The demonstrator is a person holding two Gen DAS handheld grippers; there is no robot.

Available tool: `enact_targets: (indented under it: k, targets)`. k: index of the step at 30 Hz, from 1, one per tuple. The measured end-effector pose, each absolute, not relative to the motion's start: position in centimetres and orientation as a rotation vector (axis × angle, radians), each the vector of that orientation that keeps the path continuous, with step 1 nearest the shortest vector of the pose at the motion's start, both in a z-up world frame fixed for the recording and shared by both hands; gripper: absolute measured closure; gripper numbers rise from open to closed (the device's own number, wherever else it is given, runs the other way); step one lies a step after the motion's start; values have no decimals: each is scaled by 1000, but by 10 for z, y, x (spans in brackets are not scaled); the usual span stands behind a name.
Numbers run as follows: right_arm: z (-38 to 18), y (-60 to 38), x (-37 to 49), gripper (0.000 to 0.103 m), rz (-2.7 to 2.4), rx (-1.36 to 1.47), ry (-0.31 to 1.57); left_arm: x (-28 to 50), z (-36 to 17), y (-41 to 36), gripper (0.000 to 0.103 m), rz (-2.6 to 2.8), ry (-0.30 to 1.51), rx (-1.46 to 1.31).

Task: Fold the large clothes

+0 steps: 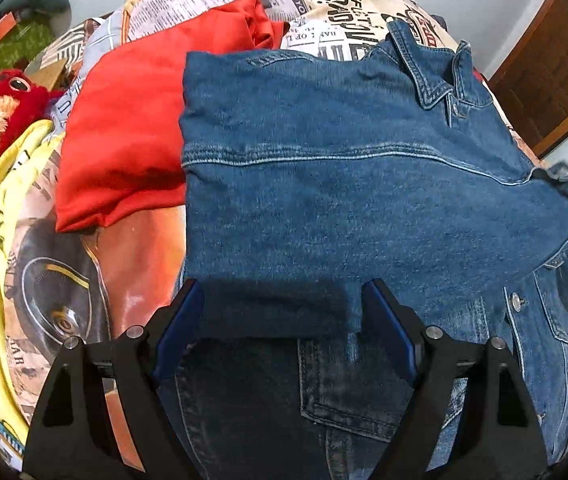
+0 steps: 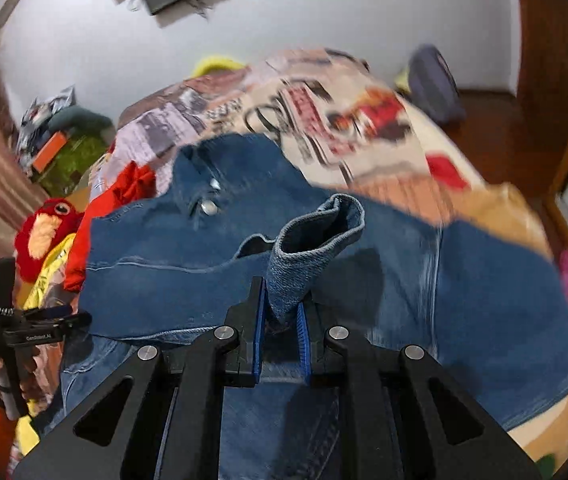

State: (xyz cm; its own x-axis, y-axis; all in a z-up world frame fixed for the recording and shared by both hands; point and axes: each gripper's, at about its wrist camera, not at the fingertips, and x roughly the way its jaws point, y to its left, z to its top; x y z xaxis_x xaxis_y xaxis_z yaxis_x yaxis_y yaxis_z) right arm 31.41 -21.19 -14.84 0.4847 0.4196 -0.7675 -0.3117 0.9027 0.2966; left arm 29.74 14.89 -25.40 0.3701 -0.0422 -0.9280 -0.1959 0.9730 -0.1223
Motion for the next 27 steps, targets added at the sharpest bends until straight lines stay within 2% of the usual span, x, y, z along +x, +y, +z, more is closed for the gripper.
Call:
enact_targets:
  k: [3, 10, 17, 20, 24, 27]
  targets:
    - [-154, -221, 315, 91, 451, 171, 984, 296, -251, 147, 21, 98, 1188, -218]
    - [-127, -230, 307, 91, 444, 166, 895, 296, -237, 139, 21, 66, 1151, -189]
    - [-174, -243, 310, 89, 382, 168, 1033, 298, -253, 130, 21, 54, 1181, -172]
    - [-186, -252, 306, 86, 368, 219, 1084, 295, -254, 132, 21, 53, 1179, -186]
    - [-181, -255, 300, 72, 310, 196, 1099, 291, -248, 129, 21, 57, 1174, -162]
    - [-167, -262, 294, 72, 273, 160, 1082, 289, -230, 122, 21, 46, 1134, -143]
